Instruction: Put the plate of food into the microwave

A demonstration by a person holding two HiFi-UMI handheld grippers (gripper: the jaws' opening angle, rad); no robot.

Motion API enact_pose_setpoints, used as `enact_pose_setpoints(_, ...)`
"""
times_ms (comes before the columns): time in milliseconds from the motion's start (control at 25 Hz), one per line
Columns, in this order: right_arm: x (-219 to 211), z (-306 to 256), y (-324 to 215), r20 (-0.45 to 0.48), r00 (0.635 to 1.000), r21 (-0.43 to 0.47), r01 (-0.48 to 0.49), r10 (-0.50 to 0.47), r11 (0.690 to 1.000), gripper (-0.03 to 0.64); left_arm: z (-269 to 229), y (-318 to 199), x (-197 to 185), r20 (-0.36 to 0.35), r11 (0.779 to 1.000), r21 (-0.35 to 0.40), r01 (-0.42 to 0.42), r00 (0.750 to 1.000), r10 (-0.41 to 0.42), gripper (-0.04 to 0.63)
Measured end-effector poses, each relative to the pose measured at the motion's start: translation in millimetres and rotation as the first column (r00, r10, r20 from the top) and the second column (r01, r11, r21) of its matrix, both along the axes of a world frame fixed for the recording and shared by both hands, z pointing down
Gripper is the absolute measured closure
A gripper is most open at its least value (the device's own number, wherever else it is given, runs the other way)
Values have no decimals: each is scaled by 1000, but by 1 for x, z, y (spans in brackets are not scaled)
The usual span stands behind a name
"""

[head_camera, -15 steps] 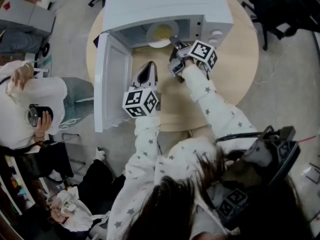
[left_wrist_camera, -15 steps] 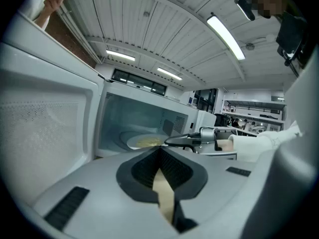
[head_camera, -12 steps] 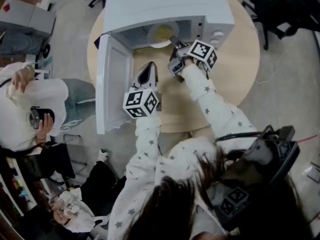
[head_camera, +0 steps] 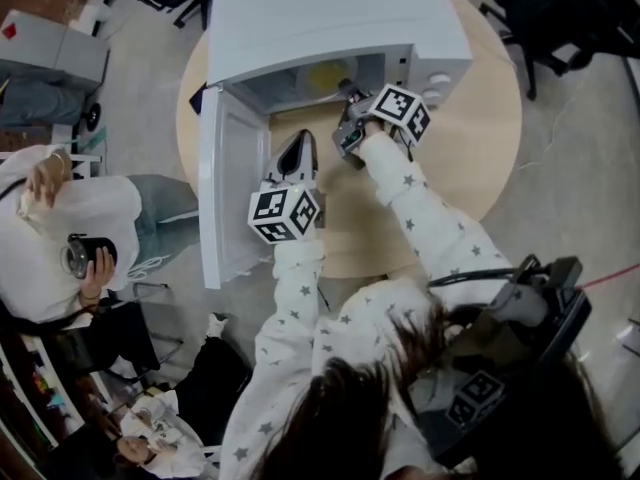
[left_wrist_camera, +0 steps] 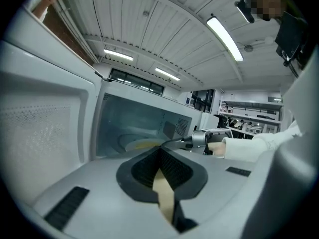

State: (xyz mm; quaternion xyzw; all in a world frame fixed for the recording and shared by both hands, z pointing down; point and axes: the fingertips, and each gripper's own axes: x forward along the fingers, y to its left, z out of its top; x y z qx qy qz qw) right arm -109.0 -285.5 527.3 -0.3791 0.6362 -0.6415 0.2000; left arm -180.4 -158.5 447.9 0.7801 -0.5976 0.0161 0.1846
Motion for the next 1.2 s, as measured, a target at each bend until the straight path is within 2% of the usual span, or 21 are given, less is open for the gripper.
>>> enact_pose_setpoints(200,-5,4,-4,-91,995,8,36,-35,999,594,1,-5,-4,-2,1000,0,-8,1000,8,594)
enact_pose_setpoints(400,-13,1,-10,-138,988,56,81,-72,995,592,1,-8,-9,-17,1000,6,-13,1000,13,594)
enact_pose_setpoints(480,-17,-3,-13,-117,989,75,95,-86,993,522,0,-9,-10,-21,1000,7,-15,1000,15,594)
enact_pose_setpoints(560,-17,-4,-14,-109,990,82,95,-86,992,489,0,-8,-11,-27,1000,7,-15,1000,15,594)
enact_pose_setpoints(800,-17,-9,-17,-223,969,142,141,-107,980,454,0,-7,-14,-37,1000,10,-16,999,16,594)
enact_pose_setpoints(920,-17,-9,-17,-321,940,167,177,-116,970,453,2,-6,-14,-40,1000,8,-19,999,20,594)
enact_pose_setpoints(1040,-15,-8,-15,-430,895,187,216,-118,958,453,2,-4,-12,-42,1000,6,-24,999,25,594)
enact_pose_setpoints(1200,-13,-11,-14,-594,796,215,295,-115,931,453,1,-2,-12,-46,1000,4,-26,999,26,594)
